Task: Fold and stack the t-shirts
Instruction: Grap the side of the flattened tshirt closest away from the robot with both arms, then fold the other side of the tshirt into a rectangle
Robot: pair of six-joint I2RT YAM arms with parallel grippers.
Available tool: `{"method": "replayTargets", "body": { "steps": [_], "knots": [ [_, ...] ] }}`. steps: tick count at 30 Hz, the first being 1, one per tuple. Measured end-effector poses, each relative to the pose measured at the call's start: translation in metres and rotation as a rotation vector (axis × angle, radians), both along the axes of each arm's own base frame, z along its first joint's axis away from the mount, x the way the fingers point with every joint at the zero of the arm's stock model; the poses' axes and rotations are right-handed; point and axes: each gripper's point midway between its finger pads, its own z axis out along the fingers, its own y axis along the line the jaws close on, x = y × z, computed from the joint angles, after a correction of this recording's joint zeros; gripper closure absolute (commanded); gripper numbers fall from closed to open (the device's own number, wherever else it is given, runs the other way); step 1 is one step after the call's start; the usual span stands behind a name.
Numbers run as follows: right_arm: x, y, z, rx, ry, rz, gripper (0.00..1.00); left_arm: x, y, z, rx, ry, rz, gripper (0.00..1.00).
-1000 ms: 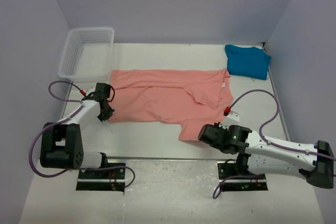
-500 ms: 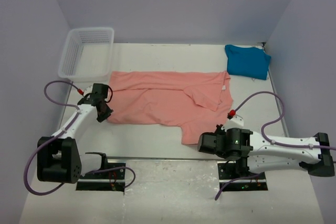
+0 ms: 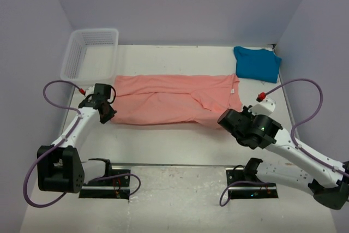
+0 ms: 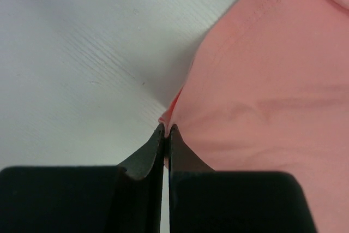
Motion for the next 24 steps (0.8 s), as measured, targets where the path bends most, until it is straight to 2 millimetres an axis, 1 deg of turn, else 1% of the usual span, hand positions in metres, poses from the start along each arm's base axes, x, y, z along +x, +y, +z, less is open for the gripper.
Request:
{"method": "replayTargets", "body": {
  "steps": [3, 5, 10, 16, 20, 24],
  "knots": [
    [0.005, -0.015, 0.005, -0.074, 0.000, -0.001, 1.00, 0.000, 0.000, 0.001, 0.000, -0.002, -0.001, 1.00],
    [0.009, -0.019, 0.007, -0.107, 0.008, 0.005, 1.00, 0.000, 0.000, 0.001, 0.001, -0.004, 0.000, 1.00],
    [0.020, -0.021, 0.009, -0.151, 0.009, 0.027, 1.00, -0.002, 0.001, 0.004, 0.002, -0.010, 0.003, 1.00],
    [0.026, -0.021, 0.007, -0.184, 0.020, 0.062, 1.00, -0.007, 0.005, 0.012, 0.022, -0.021, 0.022, 1.00],
    [0.031, -0.017, 0.007, -0.200, 0.027, 0.098, 1.00, 0.000, 0.007, 0.024, 0.031, -0.050, 0.028, 1.00],
    [0.043, -0.015, 0.004, -0.217, 0.029, 0.114, 1.00, 0.007, 0.008, 0.033, 0.036, -0.078, 0.030, 1.00]
  ]
}}
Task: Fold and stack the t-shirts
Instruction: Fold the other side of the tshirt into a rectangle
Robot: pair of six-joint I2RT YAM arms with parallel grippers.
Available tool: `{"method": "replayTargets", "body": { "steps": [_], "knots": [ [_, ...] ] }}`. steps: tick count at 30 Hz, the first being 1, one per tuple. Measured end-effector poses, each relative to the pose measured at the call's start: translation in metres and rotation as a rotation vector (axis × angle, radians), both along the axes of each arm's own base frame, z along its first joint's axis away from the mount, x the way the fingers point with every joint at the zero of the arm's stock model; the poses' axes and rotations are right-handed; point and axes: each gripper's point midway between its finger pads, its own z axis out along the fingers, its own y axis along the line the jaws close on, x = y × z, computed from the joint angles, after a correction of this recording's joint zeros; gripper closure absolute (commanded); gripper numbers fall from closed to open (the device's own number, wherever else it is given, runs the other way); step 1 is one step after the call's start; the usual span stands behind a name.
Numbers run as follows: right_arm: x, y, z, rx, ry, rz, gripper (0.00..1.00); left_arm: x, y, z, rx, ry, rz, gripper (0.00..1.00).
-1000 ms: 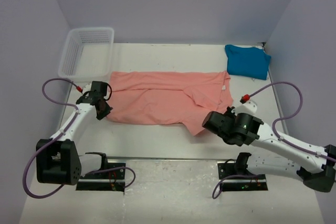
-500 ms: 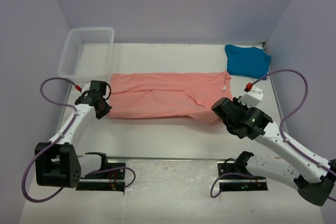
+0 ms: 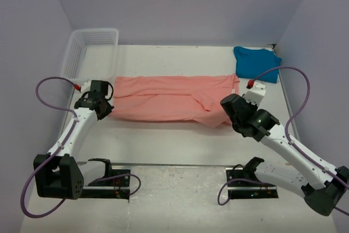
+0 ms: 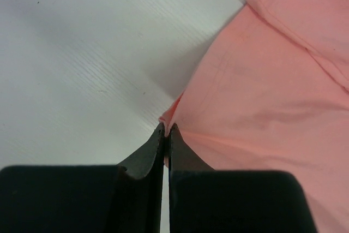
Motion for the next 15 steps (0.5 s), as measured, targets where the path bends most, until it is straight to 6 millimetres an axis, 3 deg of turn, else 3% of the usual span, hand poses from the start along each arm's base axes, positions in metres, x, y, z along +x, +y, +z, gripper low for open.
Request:
{"method": "replayTargets", "body": {
  "steps": [15],
  "knots": [
    [0.035, -0.015, -0.006, -0.023, 0.019, -0.004, 1.00, 0.016, 0.006, 0.012, 0.043, -0.018, -0.001, 1.00]
  ]
}}
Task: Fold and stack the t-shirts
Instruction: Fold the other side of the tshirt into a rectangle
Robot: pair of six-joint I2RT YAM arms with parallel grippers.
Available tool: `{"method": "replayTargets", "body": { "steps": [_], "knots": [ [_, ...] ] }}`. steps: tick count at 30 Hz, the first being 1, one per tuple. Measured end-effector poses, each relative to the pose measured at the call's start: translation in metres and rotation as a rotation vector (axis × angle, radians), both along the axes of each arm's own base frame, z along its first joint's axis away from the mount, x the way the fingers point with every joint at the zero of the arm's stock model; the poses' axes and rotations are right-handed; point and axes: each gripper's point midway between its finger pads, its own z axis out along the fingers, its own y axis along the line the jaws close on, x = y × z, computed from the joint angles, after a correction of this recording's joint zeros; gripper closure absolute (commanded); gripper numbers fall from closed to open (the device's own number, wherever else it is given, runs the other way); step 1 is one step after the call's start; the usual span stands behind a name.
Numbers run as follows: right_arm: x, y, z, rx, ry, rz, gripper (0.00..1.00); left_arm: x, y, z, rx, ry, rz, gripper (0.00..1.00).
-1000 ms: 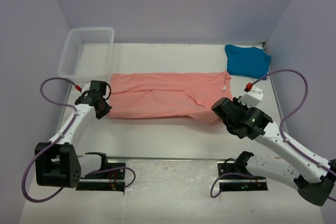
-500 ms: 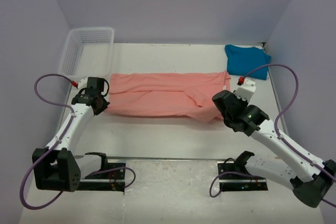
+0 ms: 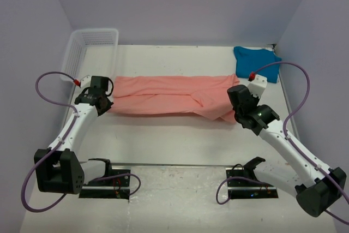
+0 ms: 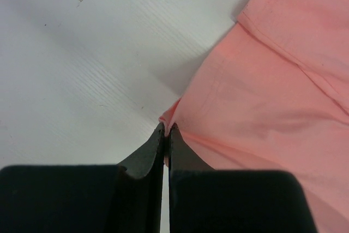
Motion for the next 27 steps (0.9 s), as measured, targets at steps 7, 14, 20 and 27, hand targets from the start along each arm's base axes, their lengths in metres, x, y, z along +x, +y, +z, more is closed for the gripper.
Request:
{"method": "replayTargets", "body": {
  "steps": [7, 14, 20, 27],
  "knots": [
    [0.004, -0.006, 0.000, -0.023, 0.016, -0.010, 1.00, 0.004, 0.001, -0.004, 0.012, 0.013, -0.005, 1.00],
    [0.027, 0.003, 0.017, -0.033, 0.018, 0.000, 1.00, 0.018, 0.000, -0.009, 0.016, 0.035, -0.024, 1.00],
    [0.056, 0.016, 0.022, -0.046, 0.041, 0.026, 1.00, 0.045, -0.002, 0.000, 0.024, 0.023, -0.042, 1.00],
    [0.086, 0.023, 0.011, -0.070, 0.106, 0.045, 1.00, 0.081, -0.005, -0.003, 0.022, 0.053, -0.055, 1.00]
  ]
}}
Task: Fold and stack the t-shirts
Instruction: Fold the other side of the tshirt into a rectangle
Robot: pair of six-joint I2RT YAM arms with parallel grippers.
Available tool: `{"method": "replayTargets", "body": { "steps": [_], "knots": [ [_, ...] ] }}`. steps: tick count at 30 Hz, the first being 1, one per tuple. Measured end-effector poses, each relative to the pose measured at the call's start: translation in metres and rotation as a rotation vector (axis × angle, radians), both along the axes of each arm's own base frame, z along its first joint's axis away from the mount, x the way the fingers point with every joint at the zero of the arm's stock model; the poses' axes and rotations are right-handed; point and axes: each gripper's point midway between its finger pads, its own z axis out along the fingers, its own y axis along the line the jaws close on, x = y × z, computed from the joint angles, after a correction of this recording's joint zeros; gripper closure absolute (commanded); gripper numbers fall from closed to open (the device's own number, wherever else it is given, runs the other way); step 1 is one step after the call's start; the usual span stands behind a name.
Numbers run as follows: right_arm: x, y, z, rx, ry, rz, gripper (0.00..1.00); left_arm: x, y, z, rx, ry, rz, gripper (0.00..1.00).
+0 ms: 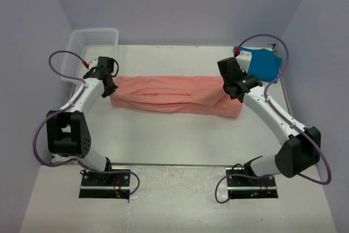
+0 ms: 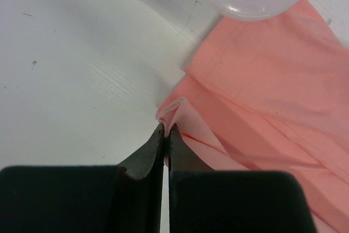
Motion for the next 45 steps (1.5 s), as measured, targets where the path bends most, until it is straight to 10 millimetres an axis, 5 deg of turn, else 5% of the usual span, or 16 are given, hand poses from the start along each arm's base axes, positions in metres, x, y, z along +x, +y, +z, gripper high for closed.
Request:
{"method": "replayTargets", "body": {
  "steps": [16, 25, 30, 36, 45],
  "knots": [
    [0.036, -0.014, -0.032, -0.027, 0.120, -0.025, 1.00, 0.021, -0.001, -0.038, 0.009, 0.119, -0.006, 1.00],
    [0.058, -0.029, -0.053, -0.021, 0.182, -0.051, 1.00, 0.032, -0.002, -0.040, 0.010, 0.129, -0.005, 1.00],
    [0.070, -0.030, -0.062, -0.007, 0.213, -0.038, 1.00, 0.040, -0.004, -0.040, 0.007, 0.126, -0.010, 0.77],
    [0.088, -0.025, -0.066, 0.004, 0.224, -0.008, 1.00, 0.040, -0.014, -0.037, 0.046, 0.129, -0.043, 0.24],
    [0.099, -0.020, -0.084, 0.010, 0.264, 0.020, 1.00, 0.037, -0.066, 0.008, 0.193, 0.029, -0.180, 0.22]
  ]
}}
